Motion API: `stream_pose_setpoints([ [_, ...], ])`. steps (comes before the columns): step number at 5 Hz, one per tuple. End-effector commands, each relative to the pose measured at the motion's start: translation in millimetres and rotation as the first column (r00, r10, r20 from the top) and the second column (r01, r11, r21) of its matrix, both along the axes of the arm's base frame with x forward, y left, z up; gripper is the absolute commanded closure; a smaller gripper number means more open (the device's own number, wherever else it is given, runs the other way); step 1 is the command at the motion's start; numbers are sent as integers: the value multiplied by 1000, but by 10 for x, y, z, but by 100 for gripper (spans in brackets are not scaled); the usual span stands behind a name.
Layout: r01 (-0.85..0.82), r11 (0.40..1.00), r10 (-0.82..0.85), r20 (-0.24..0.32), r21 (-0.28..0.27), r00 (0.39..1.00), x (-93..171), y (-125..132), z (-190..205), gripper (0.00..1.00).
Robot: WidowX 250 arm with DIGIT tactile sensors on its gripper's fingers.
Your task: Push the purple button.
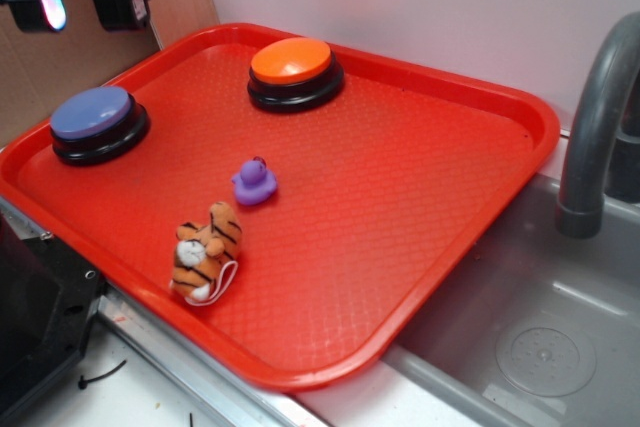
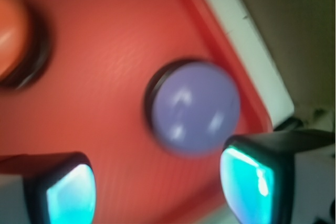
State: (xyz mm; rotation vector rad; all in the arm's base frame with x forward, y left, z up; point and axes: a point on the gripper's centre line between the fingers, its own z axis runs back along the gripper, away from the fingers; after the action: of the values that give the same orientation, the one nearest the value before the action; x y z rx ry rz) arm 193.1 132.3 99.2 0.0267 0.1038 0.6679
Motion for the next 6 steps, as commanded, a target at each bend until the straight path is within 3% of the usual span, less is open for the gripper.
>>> stream_pose_setpoints([
  [1,-130,988,122,86,88,989,-285,468,-240,0],
  [2,-121,987,111,100,104,989,-297,397,-273,0],
  [4,-72,990,65,63,118,996,-241,182,-479,0],
  [6,-57,993,56,18,103,998,-261,161,-588,0],
])
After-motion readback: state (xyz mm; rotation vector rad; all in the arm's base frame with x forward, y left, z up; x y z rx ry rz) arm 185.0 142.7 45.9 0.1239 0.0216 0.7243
